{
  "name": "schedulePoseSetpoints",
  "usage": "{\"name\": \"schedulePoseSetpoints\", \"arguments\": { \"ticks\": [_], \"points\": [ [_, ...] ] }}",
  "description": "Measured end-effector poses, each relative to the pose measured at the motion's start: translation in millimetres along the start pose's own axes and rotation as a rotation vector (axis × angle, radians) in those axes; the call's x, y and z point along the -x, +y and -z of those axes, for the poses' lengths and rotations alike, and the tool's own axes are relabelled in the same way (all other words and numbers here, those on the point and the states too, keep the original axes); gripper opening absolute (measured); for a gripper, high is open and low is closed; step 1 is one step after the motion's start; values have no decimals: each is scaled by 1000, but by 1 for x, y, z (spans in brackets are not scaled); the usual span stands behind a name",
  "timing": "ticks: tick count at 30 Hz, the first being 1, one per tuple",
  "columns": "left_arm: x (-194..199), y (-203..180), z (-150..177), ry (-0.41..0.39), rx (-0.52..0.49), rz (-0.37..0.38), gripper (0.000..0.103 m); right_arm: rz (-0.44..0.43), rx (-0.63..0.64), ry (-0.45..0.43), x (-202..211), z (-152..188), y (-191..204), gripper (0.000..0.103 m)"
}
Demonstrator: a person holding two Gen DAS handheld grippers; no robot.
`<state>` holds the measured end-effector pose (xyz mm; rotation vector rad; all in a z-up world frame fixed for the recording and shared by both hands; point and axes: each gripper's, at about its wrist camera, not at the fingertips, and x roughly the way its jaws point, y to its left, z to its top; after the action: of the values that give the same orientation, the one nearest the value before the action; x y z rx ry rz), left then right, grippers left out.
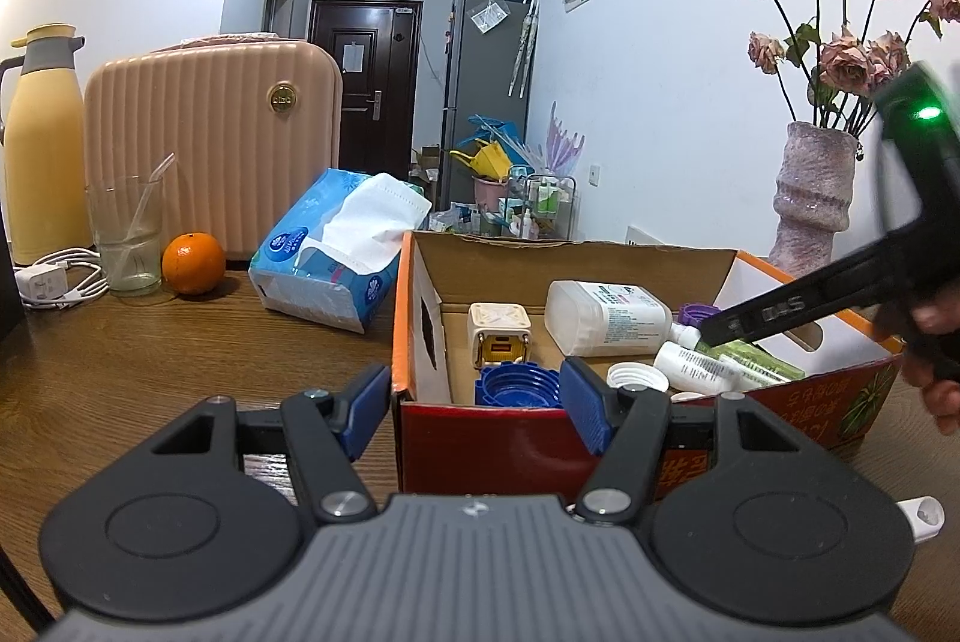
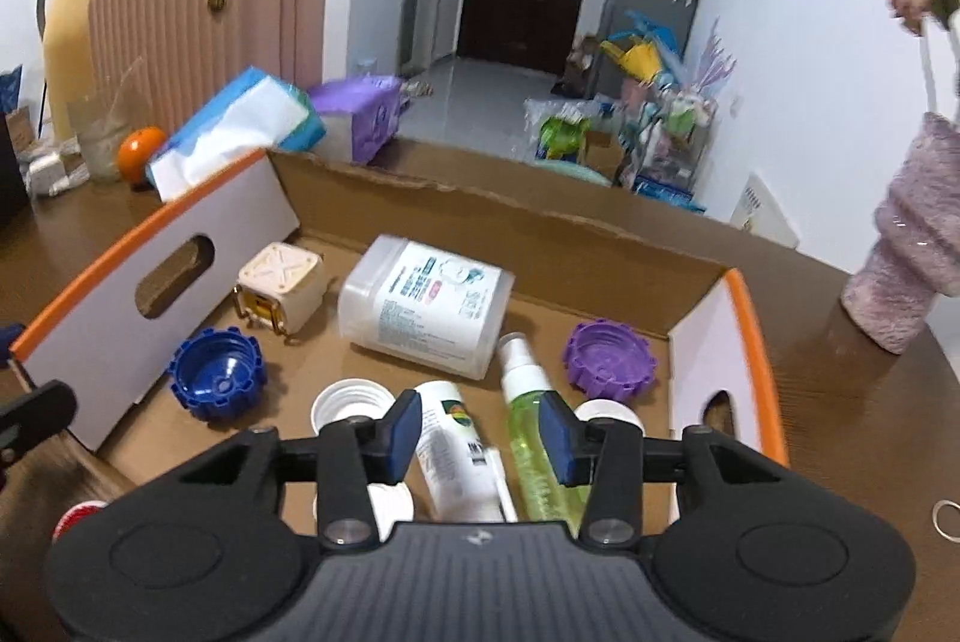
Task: Organize rigid objects
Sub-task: 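Return the right tool to the red-and-white lint roller on the table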
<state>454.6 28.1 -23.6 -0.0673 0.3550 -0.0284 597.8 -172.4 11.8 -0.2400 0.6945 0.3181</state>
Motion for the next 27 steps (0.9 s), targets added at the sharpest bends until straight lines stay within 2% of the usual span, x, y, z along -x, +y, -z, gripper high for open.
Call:
{"name": "schedulePoseSetpoints", "arguments": {
  "ticks": [3, 5, 8, 15, 17, 21, 25, 27],
  "points": [
    [0, 0, 0, -1, 1, 0, 63, -10, -16, -62, 25, 13, -2, 43],
    [0, 0, 0, 0, 1, 0, 63, -16, -24, -95, 43, 23, -4, 52],
    [0, 0, 0, 0, 0, 0, 63, -17, -35, -138, 71, 44, -5, 56],
    [0, 0, 0, -2, -2, -1, 63, -70, -94, -204, 128, 113, -6, 65],
    [0, 0, 0, -2, -2, -1, 63, -73, -117, -213, 139, 131, -3, 71],
    [0, 0, 0, -3, -4, -1, 63, -74, -110, -192, 144, 156, 8, 74],
    [0, 0, 0, -2, -4, -1, 63, -82, -51, -172, 136, 157, 19, 74],
    [0, 0, 0, -3, -5, -2, 63, -116, -12, -176, 133, 151, 26, 78]
  ]
}}
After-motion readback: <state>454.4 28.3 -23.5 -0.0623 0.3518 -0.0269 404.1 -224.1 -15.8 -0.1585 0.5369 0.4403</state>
